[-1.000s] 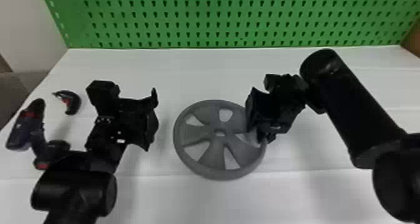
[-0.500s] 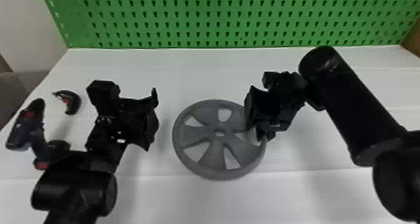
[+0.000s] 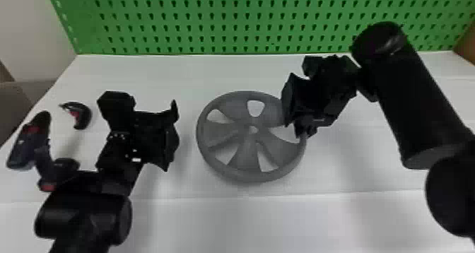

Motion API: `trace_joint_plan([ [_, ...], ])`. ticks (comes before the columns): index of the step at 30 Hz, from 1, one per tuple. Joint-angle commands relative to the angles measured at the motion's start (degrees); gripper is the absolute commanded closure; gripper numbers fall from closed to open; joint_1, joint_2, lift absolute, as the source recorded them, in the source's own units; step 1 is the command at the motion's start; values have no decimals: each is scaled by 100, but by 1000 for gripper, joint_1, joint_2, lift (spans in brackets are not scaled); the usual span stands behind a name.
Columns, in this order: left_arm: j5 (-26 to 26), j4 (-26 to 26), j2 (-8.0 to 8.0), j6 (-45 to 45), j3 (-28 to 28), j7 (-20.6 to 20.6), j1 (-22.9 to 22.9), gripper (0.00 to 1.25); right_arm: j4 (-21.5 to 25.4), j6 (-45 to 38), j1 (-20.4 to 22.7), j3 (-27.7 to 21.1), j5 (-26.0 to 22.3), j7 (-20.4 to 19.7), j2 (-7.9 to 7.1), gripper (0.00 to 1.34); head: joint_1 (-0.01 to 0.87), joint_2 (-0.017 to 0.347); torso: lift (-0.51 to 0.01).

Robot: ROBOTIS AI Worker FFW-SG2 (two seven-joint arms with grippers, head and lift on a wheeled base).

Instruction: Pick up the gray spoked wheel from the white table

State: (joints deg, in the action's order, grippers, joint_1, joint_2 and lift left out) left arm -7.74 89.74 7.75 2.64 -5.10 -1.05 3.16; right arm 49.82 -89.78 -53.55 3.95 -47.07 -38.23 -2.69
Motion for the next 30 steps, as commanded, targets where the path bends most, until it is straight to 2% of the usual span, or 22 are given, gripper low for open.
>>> trace_joint_plan([
  [1,-9,0,8,0,0,0,0,128,327,-30,-51,-176,75,0,31,1081,767,35,-107],
  [8,-26,0,25,0,-9,0,0,128,670,-30,-60,-343,58,0,84,1081,767,35,-107],
  [30,-35,0,34,0,-18,0,9,128,758,-30,-33,-439,75,0,40,1081,767,35,-107],
])
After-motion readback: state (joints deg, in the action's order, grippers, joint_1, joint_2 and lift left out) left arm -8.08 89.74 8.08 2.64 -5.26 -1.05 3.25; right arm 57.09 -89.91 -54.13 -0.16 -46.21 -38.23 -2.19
